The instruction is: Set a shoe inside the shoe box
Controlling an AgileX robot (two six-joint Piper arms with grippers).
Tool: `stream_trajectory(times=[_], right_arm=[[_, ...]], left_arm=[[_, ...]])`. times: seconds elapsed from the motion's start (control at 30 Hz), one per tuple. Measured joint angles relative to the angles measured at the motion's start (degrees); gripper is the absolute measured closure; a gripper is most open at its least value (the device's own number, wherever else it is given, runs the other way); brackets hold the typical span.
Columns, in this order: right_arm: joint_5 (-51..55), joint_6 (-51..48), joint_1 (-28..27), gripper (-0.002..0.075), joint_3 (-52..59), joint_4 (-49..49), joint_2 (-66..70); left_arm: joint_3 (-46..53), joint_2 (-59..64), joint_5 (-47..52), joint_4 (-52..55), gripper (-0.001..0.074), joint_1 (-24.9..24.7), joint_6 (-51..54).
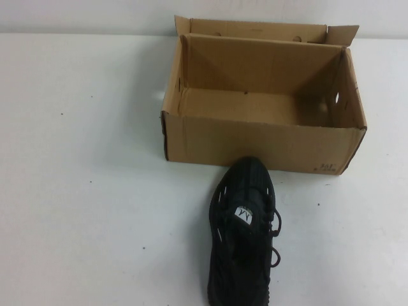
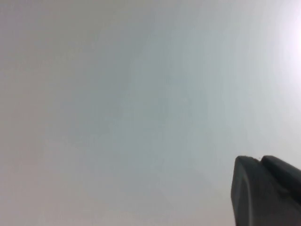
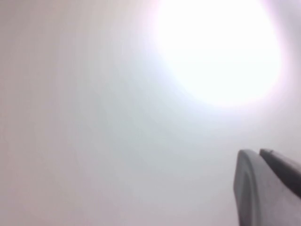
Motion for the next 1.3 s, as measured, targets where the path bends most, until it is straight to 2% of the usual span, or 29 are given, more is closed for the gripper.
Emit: stream_trajectory(times=[0.13, 0.37, 0.47, 0.63, 0.77, 1.0, 1.13, 1.3], right_arm=[[-9.3, 0.0, 0.0, 0.0743, 0.0, 0.2, 0.0], [-16.4, 1.7, 0.0, 0.0743, 0.0, 0.6, 0.0], [-20.9, 4.4, 0.0, 0.0743, -0.2, 0.4, 0.0], [-19.2, 9.3, 0.0, 0.0743, -7.9, 0.1, -0.1], [-4.9, 15.1, 0.0, 0.0743, -19.6, 0.0, -0.1], [29.5, 19.2, 0.0, 0.0743, -37.3, 0.1, 7.5], [52.2, 18.7, 0.0, 0.0743, -43.2, 1.7, 18.0], [71.1, 7.4, 0.0, 0.0743, -43.9, 2.2, 30.3]], left_arm=[[0.0, 0.0, -10.1, 0.1, 0.0737, 0.0, -0.2], [0.0, 0.0, -16.9, -2.1, 0.0737, 0.0, 0.8], [0.0, 0.0, -20.8, -3.2, 0.0737, 0.0, -3.1], [-6.2, 0.0, -20.6, -3.4, 0.0737, 0.0, -6.0], [-16.9, -0.1, -9.1, -3.5, 0.0737, 0.0, -6.2], [-35.2, 8.3, 23.7, -3.1, 0.0737, 0.0, -6.2], [-38.3, 14.9, 37.0, -2.0, 0.0737, 0.0, -5.0], [-38.3, 18.9, 46.4, -0.1, 0.0737, 0.0, -3.7]])
